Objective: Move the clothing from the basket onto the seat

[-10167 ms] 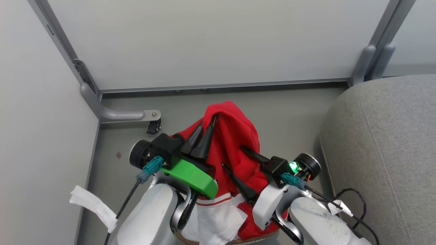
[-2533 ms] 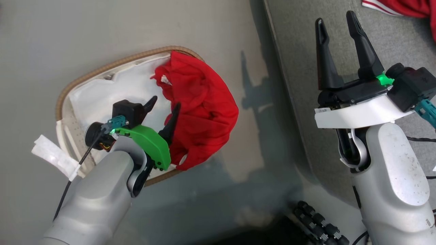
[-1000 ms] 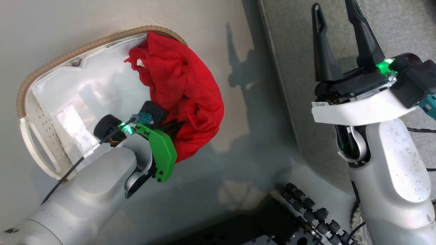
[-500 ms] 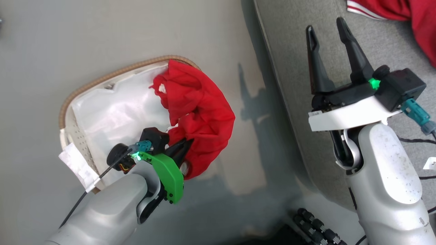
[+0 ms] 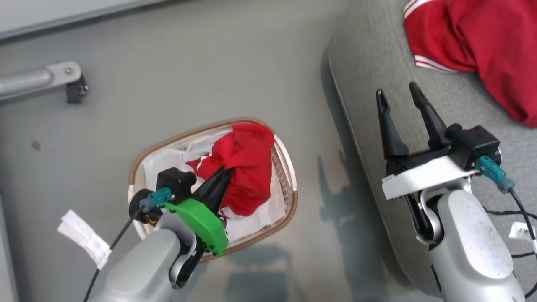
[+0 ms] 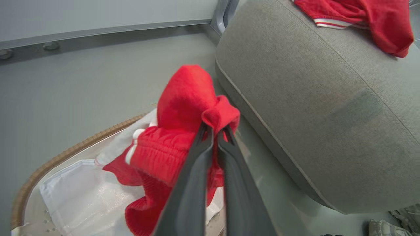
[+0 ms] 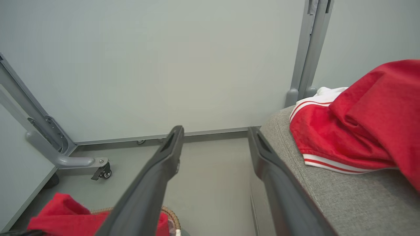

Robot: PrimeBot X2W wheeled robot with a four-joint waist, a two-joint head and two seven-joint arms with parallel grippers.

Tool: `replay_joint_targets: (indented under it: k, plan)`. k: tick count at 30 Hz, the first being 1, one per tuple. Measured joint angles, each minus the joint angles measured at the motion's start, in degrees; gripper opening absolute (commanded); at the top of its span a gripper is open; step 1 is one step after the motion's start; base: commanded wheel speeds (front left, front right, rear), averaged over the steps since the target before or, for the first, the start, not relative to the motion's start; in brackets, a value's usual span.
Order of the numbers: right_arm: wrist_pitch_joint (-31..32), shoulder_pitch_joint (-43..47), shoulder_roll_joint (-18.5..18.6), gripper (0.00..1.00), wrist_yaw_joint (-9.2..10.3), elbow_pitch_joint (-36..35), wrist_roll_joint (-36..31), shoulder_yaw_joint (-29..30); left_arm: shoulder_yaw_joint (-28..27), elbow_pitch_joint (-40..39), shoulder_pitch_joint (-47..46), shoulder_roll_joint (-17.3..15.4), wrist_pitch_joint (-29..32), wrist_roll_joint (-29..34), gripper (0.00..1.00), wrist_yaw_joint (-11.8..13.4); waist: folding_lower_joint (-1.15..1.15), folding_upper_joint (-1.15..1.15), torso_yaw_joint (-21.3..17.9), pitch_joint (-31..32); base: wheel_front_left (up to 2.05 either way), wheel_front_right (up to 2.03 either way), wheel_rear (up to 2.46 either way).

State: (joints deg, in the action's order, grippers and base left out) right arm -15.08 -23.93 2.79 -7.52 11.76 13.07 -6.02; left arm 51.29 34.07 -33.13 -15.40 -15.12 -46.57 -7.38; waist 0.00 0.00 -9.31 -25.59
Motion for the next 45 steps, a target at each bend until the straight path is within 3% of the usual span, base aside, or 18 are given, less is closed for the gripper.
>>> replay_joint_targets:
  k: [9,23,30,38,45]
  plan:
    - [0.00,5.04,0.00,1.00,0.00,2.40,0.00,-0.30,-13.47,-6.02,8.95,2.75,-0.01,9.83,0.00,0.00,0.00,0.00,2.94,8.95,0.00,0.00,0.00]
    - [0.00,13.84,0.00,1.00,0.00,5.84,0.29,-1.93,-23.07,-13.58,14.34,7.21,0.00,17.14,0.00,0.00,0.00,0.00,6.99,20.64,0.00,0.00,0.00]
    - [0.00,16.03,0.03,1.00,0.00,7.61,-1.19,-5.21,-23.74,-15.77,14.92,8.10,-0.01,18.29,0.00,0.00,0.00,0.00,9.13,23.95,0.00,0.00,0.00]
    - [-0.01,13.05,-0.01,1.00,0.00,9.07,-5.08,-19.12,-22.17,-16.67,14.69,8.76,0.00,18.01,0.00,-0.01,0.00,0.00,12.02,24.63,0.00,0.00,0.00]
    - [-0.01,5.23,-0.02,1.00,0.00,11.11,-4.50,-26.46,-19.11,-17.17,12.99,9.00,-0.01,17.83,0.00,-0.01,0.00,0.00,14.24,23.86,0.00,0.00,0.00]
